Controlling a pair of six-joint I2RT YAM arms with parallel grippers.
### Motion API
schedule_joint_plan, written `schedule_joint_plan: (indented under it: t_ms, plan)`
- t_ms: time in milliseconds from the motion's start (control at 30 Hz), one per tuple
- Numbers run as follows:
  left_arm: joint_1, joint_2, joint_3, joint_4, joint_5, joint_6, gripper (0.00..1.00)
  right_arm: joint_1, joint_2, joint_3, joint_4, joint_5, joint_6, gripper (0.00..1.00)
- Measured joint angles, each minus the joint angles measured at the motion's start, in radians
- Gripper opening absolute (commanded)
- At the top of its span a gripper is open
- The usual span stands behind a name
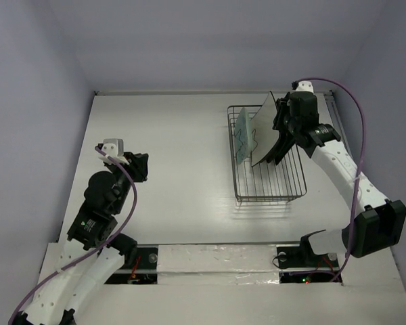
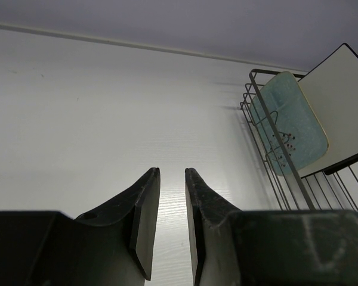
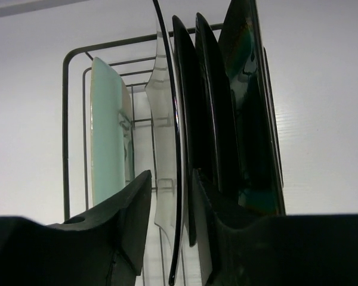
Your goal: Unload the plates from the dish rack
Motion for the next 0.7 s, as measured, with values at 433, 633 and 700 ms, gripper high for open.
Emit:
schedule_joint_plan:
  t_ms: [433, 633, 700]
  plan:
    - [0.000, -0.002, -0.002, -0.001, 0.000, 0.000, 0.22, 0.051, 0.053, 0.013, -0.003, 0.045, -0.008, 0.17]
    - [0.000, -0.003, -0.002, -0.001, 0.000, 0.000, 0.22, 0.058, 0.089, 0.022, -0.008, 0.059, -0.010, 0.30]
    - [0.000, -0.003, -0.002, -0.001, 0.000, 0.000, 0.23, 0.058, 0.108, 0.032, -0.010, 0.064, -0.013, 0.36]
